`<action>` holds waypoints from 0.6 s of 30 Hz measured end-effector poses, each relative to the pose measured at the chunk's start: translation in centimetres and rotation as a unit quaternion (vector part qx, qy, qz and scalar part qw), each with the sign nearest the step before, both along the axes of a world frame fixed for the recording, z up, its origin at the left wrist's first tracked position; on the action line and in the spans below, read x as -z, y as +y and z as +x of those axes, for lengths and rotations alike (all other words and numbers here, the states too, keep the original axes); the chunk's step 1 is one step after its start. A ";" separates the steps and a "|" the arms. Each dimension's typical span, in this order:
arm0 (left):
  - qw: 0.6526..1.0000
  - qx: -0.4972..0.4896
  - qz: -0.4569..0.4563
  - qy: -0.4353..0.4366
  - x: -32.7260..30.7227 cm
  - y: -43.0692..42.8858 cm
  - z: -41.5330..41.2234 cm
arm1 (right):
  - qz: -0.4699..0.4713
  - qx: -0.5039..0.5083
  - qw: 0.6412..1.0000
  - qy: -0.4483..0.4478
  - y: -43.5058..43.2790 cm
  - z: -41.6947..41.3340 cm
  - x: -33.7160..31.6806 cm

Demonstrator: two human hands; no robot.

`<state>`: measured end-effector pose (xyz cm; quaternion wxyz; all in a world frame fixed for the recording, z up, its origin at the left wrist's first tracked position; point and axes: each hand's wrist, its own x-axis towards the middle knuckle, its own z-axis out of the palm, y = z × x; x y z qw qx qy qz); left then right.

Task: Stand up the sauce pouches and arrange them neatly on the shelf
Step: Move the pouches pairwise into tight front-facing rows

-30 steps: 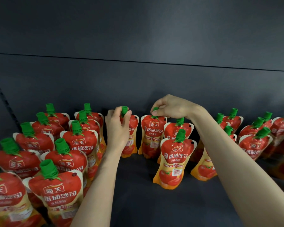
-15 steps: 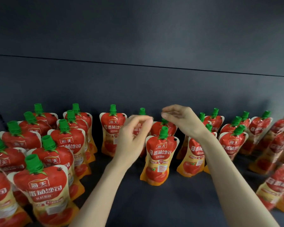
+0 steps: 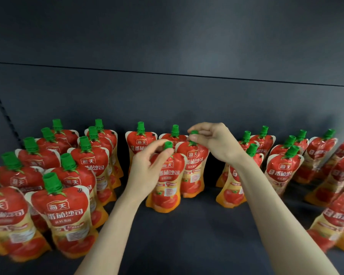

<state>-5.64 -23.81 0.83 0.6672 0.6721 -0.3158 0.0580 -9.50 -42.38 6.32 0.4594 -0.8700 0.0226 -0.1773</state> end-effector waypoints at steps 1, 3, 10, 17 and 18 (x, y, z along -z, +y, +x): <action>1.000 -0.029 0.007 -0.009 0.1 0.6 0.3 | 0.008 -0.007 1.000 0.000 0.5 0.2 0.1; 0.996 -0.083 0.023 -0.027 0.4 1.6 1.0 | 0.020 -0.018 1.000 -0.007 1.6 0.5 0.7; 0.987 -0.159 0.001 -0.023 2.2 2.0 0.5 | 0.134 -0.016 0.987 -0.083 4.3 0.2 4.2; 0.976 -0.179 0.028 0.121 7.9 2.2 -1.6 | 0.259 0.033 0.964 -0.050 5.6 -1.4 10.1; 0.974 -0.189 0.044 0.120 8.5 2.3 -1.9 | 0.254 0.042 0.966 -0.040 5.7 -1.4 11.2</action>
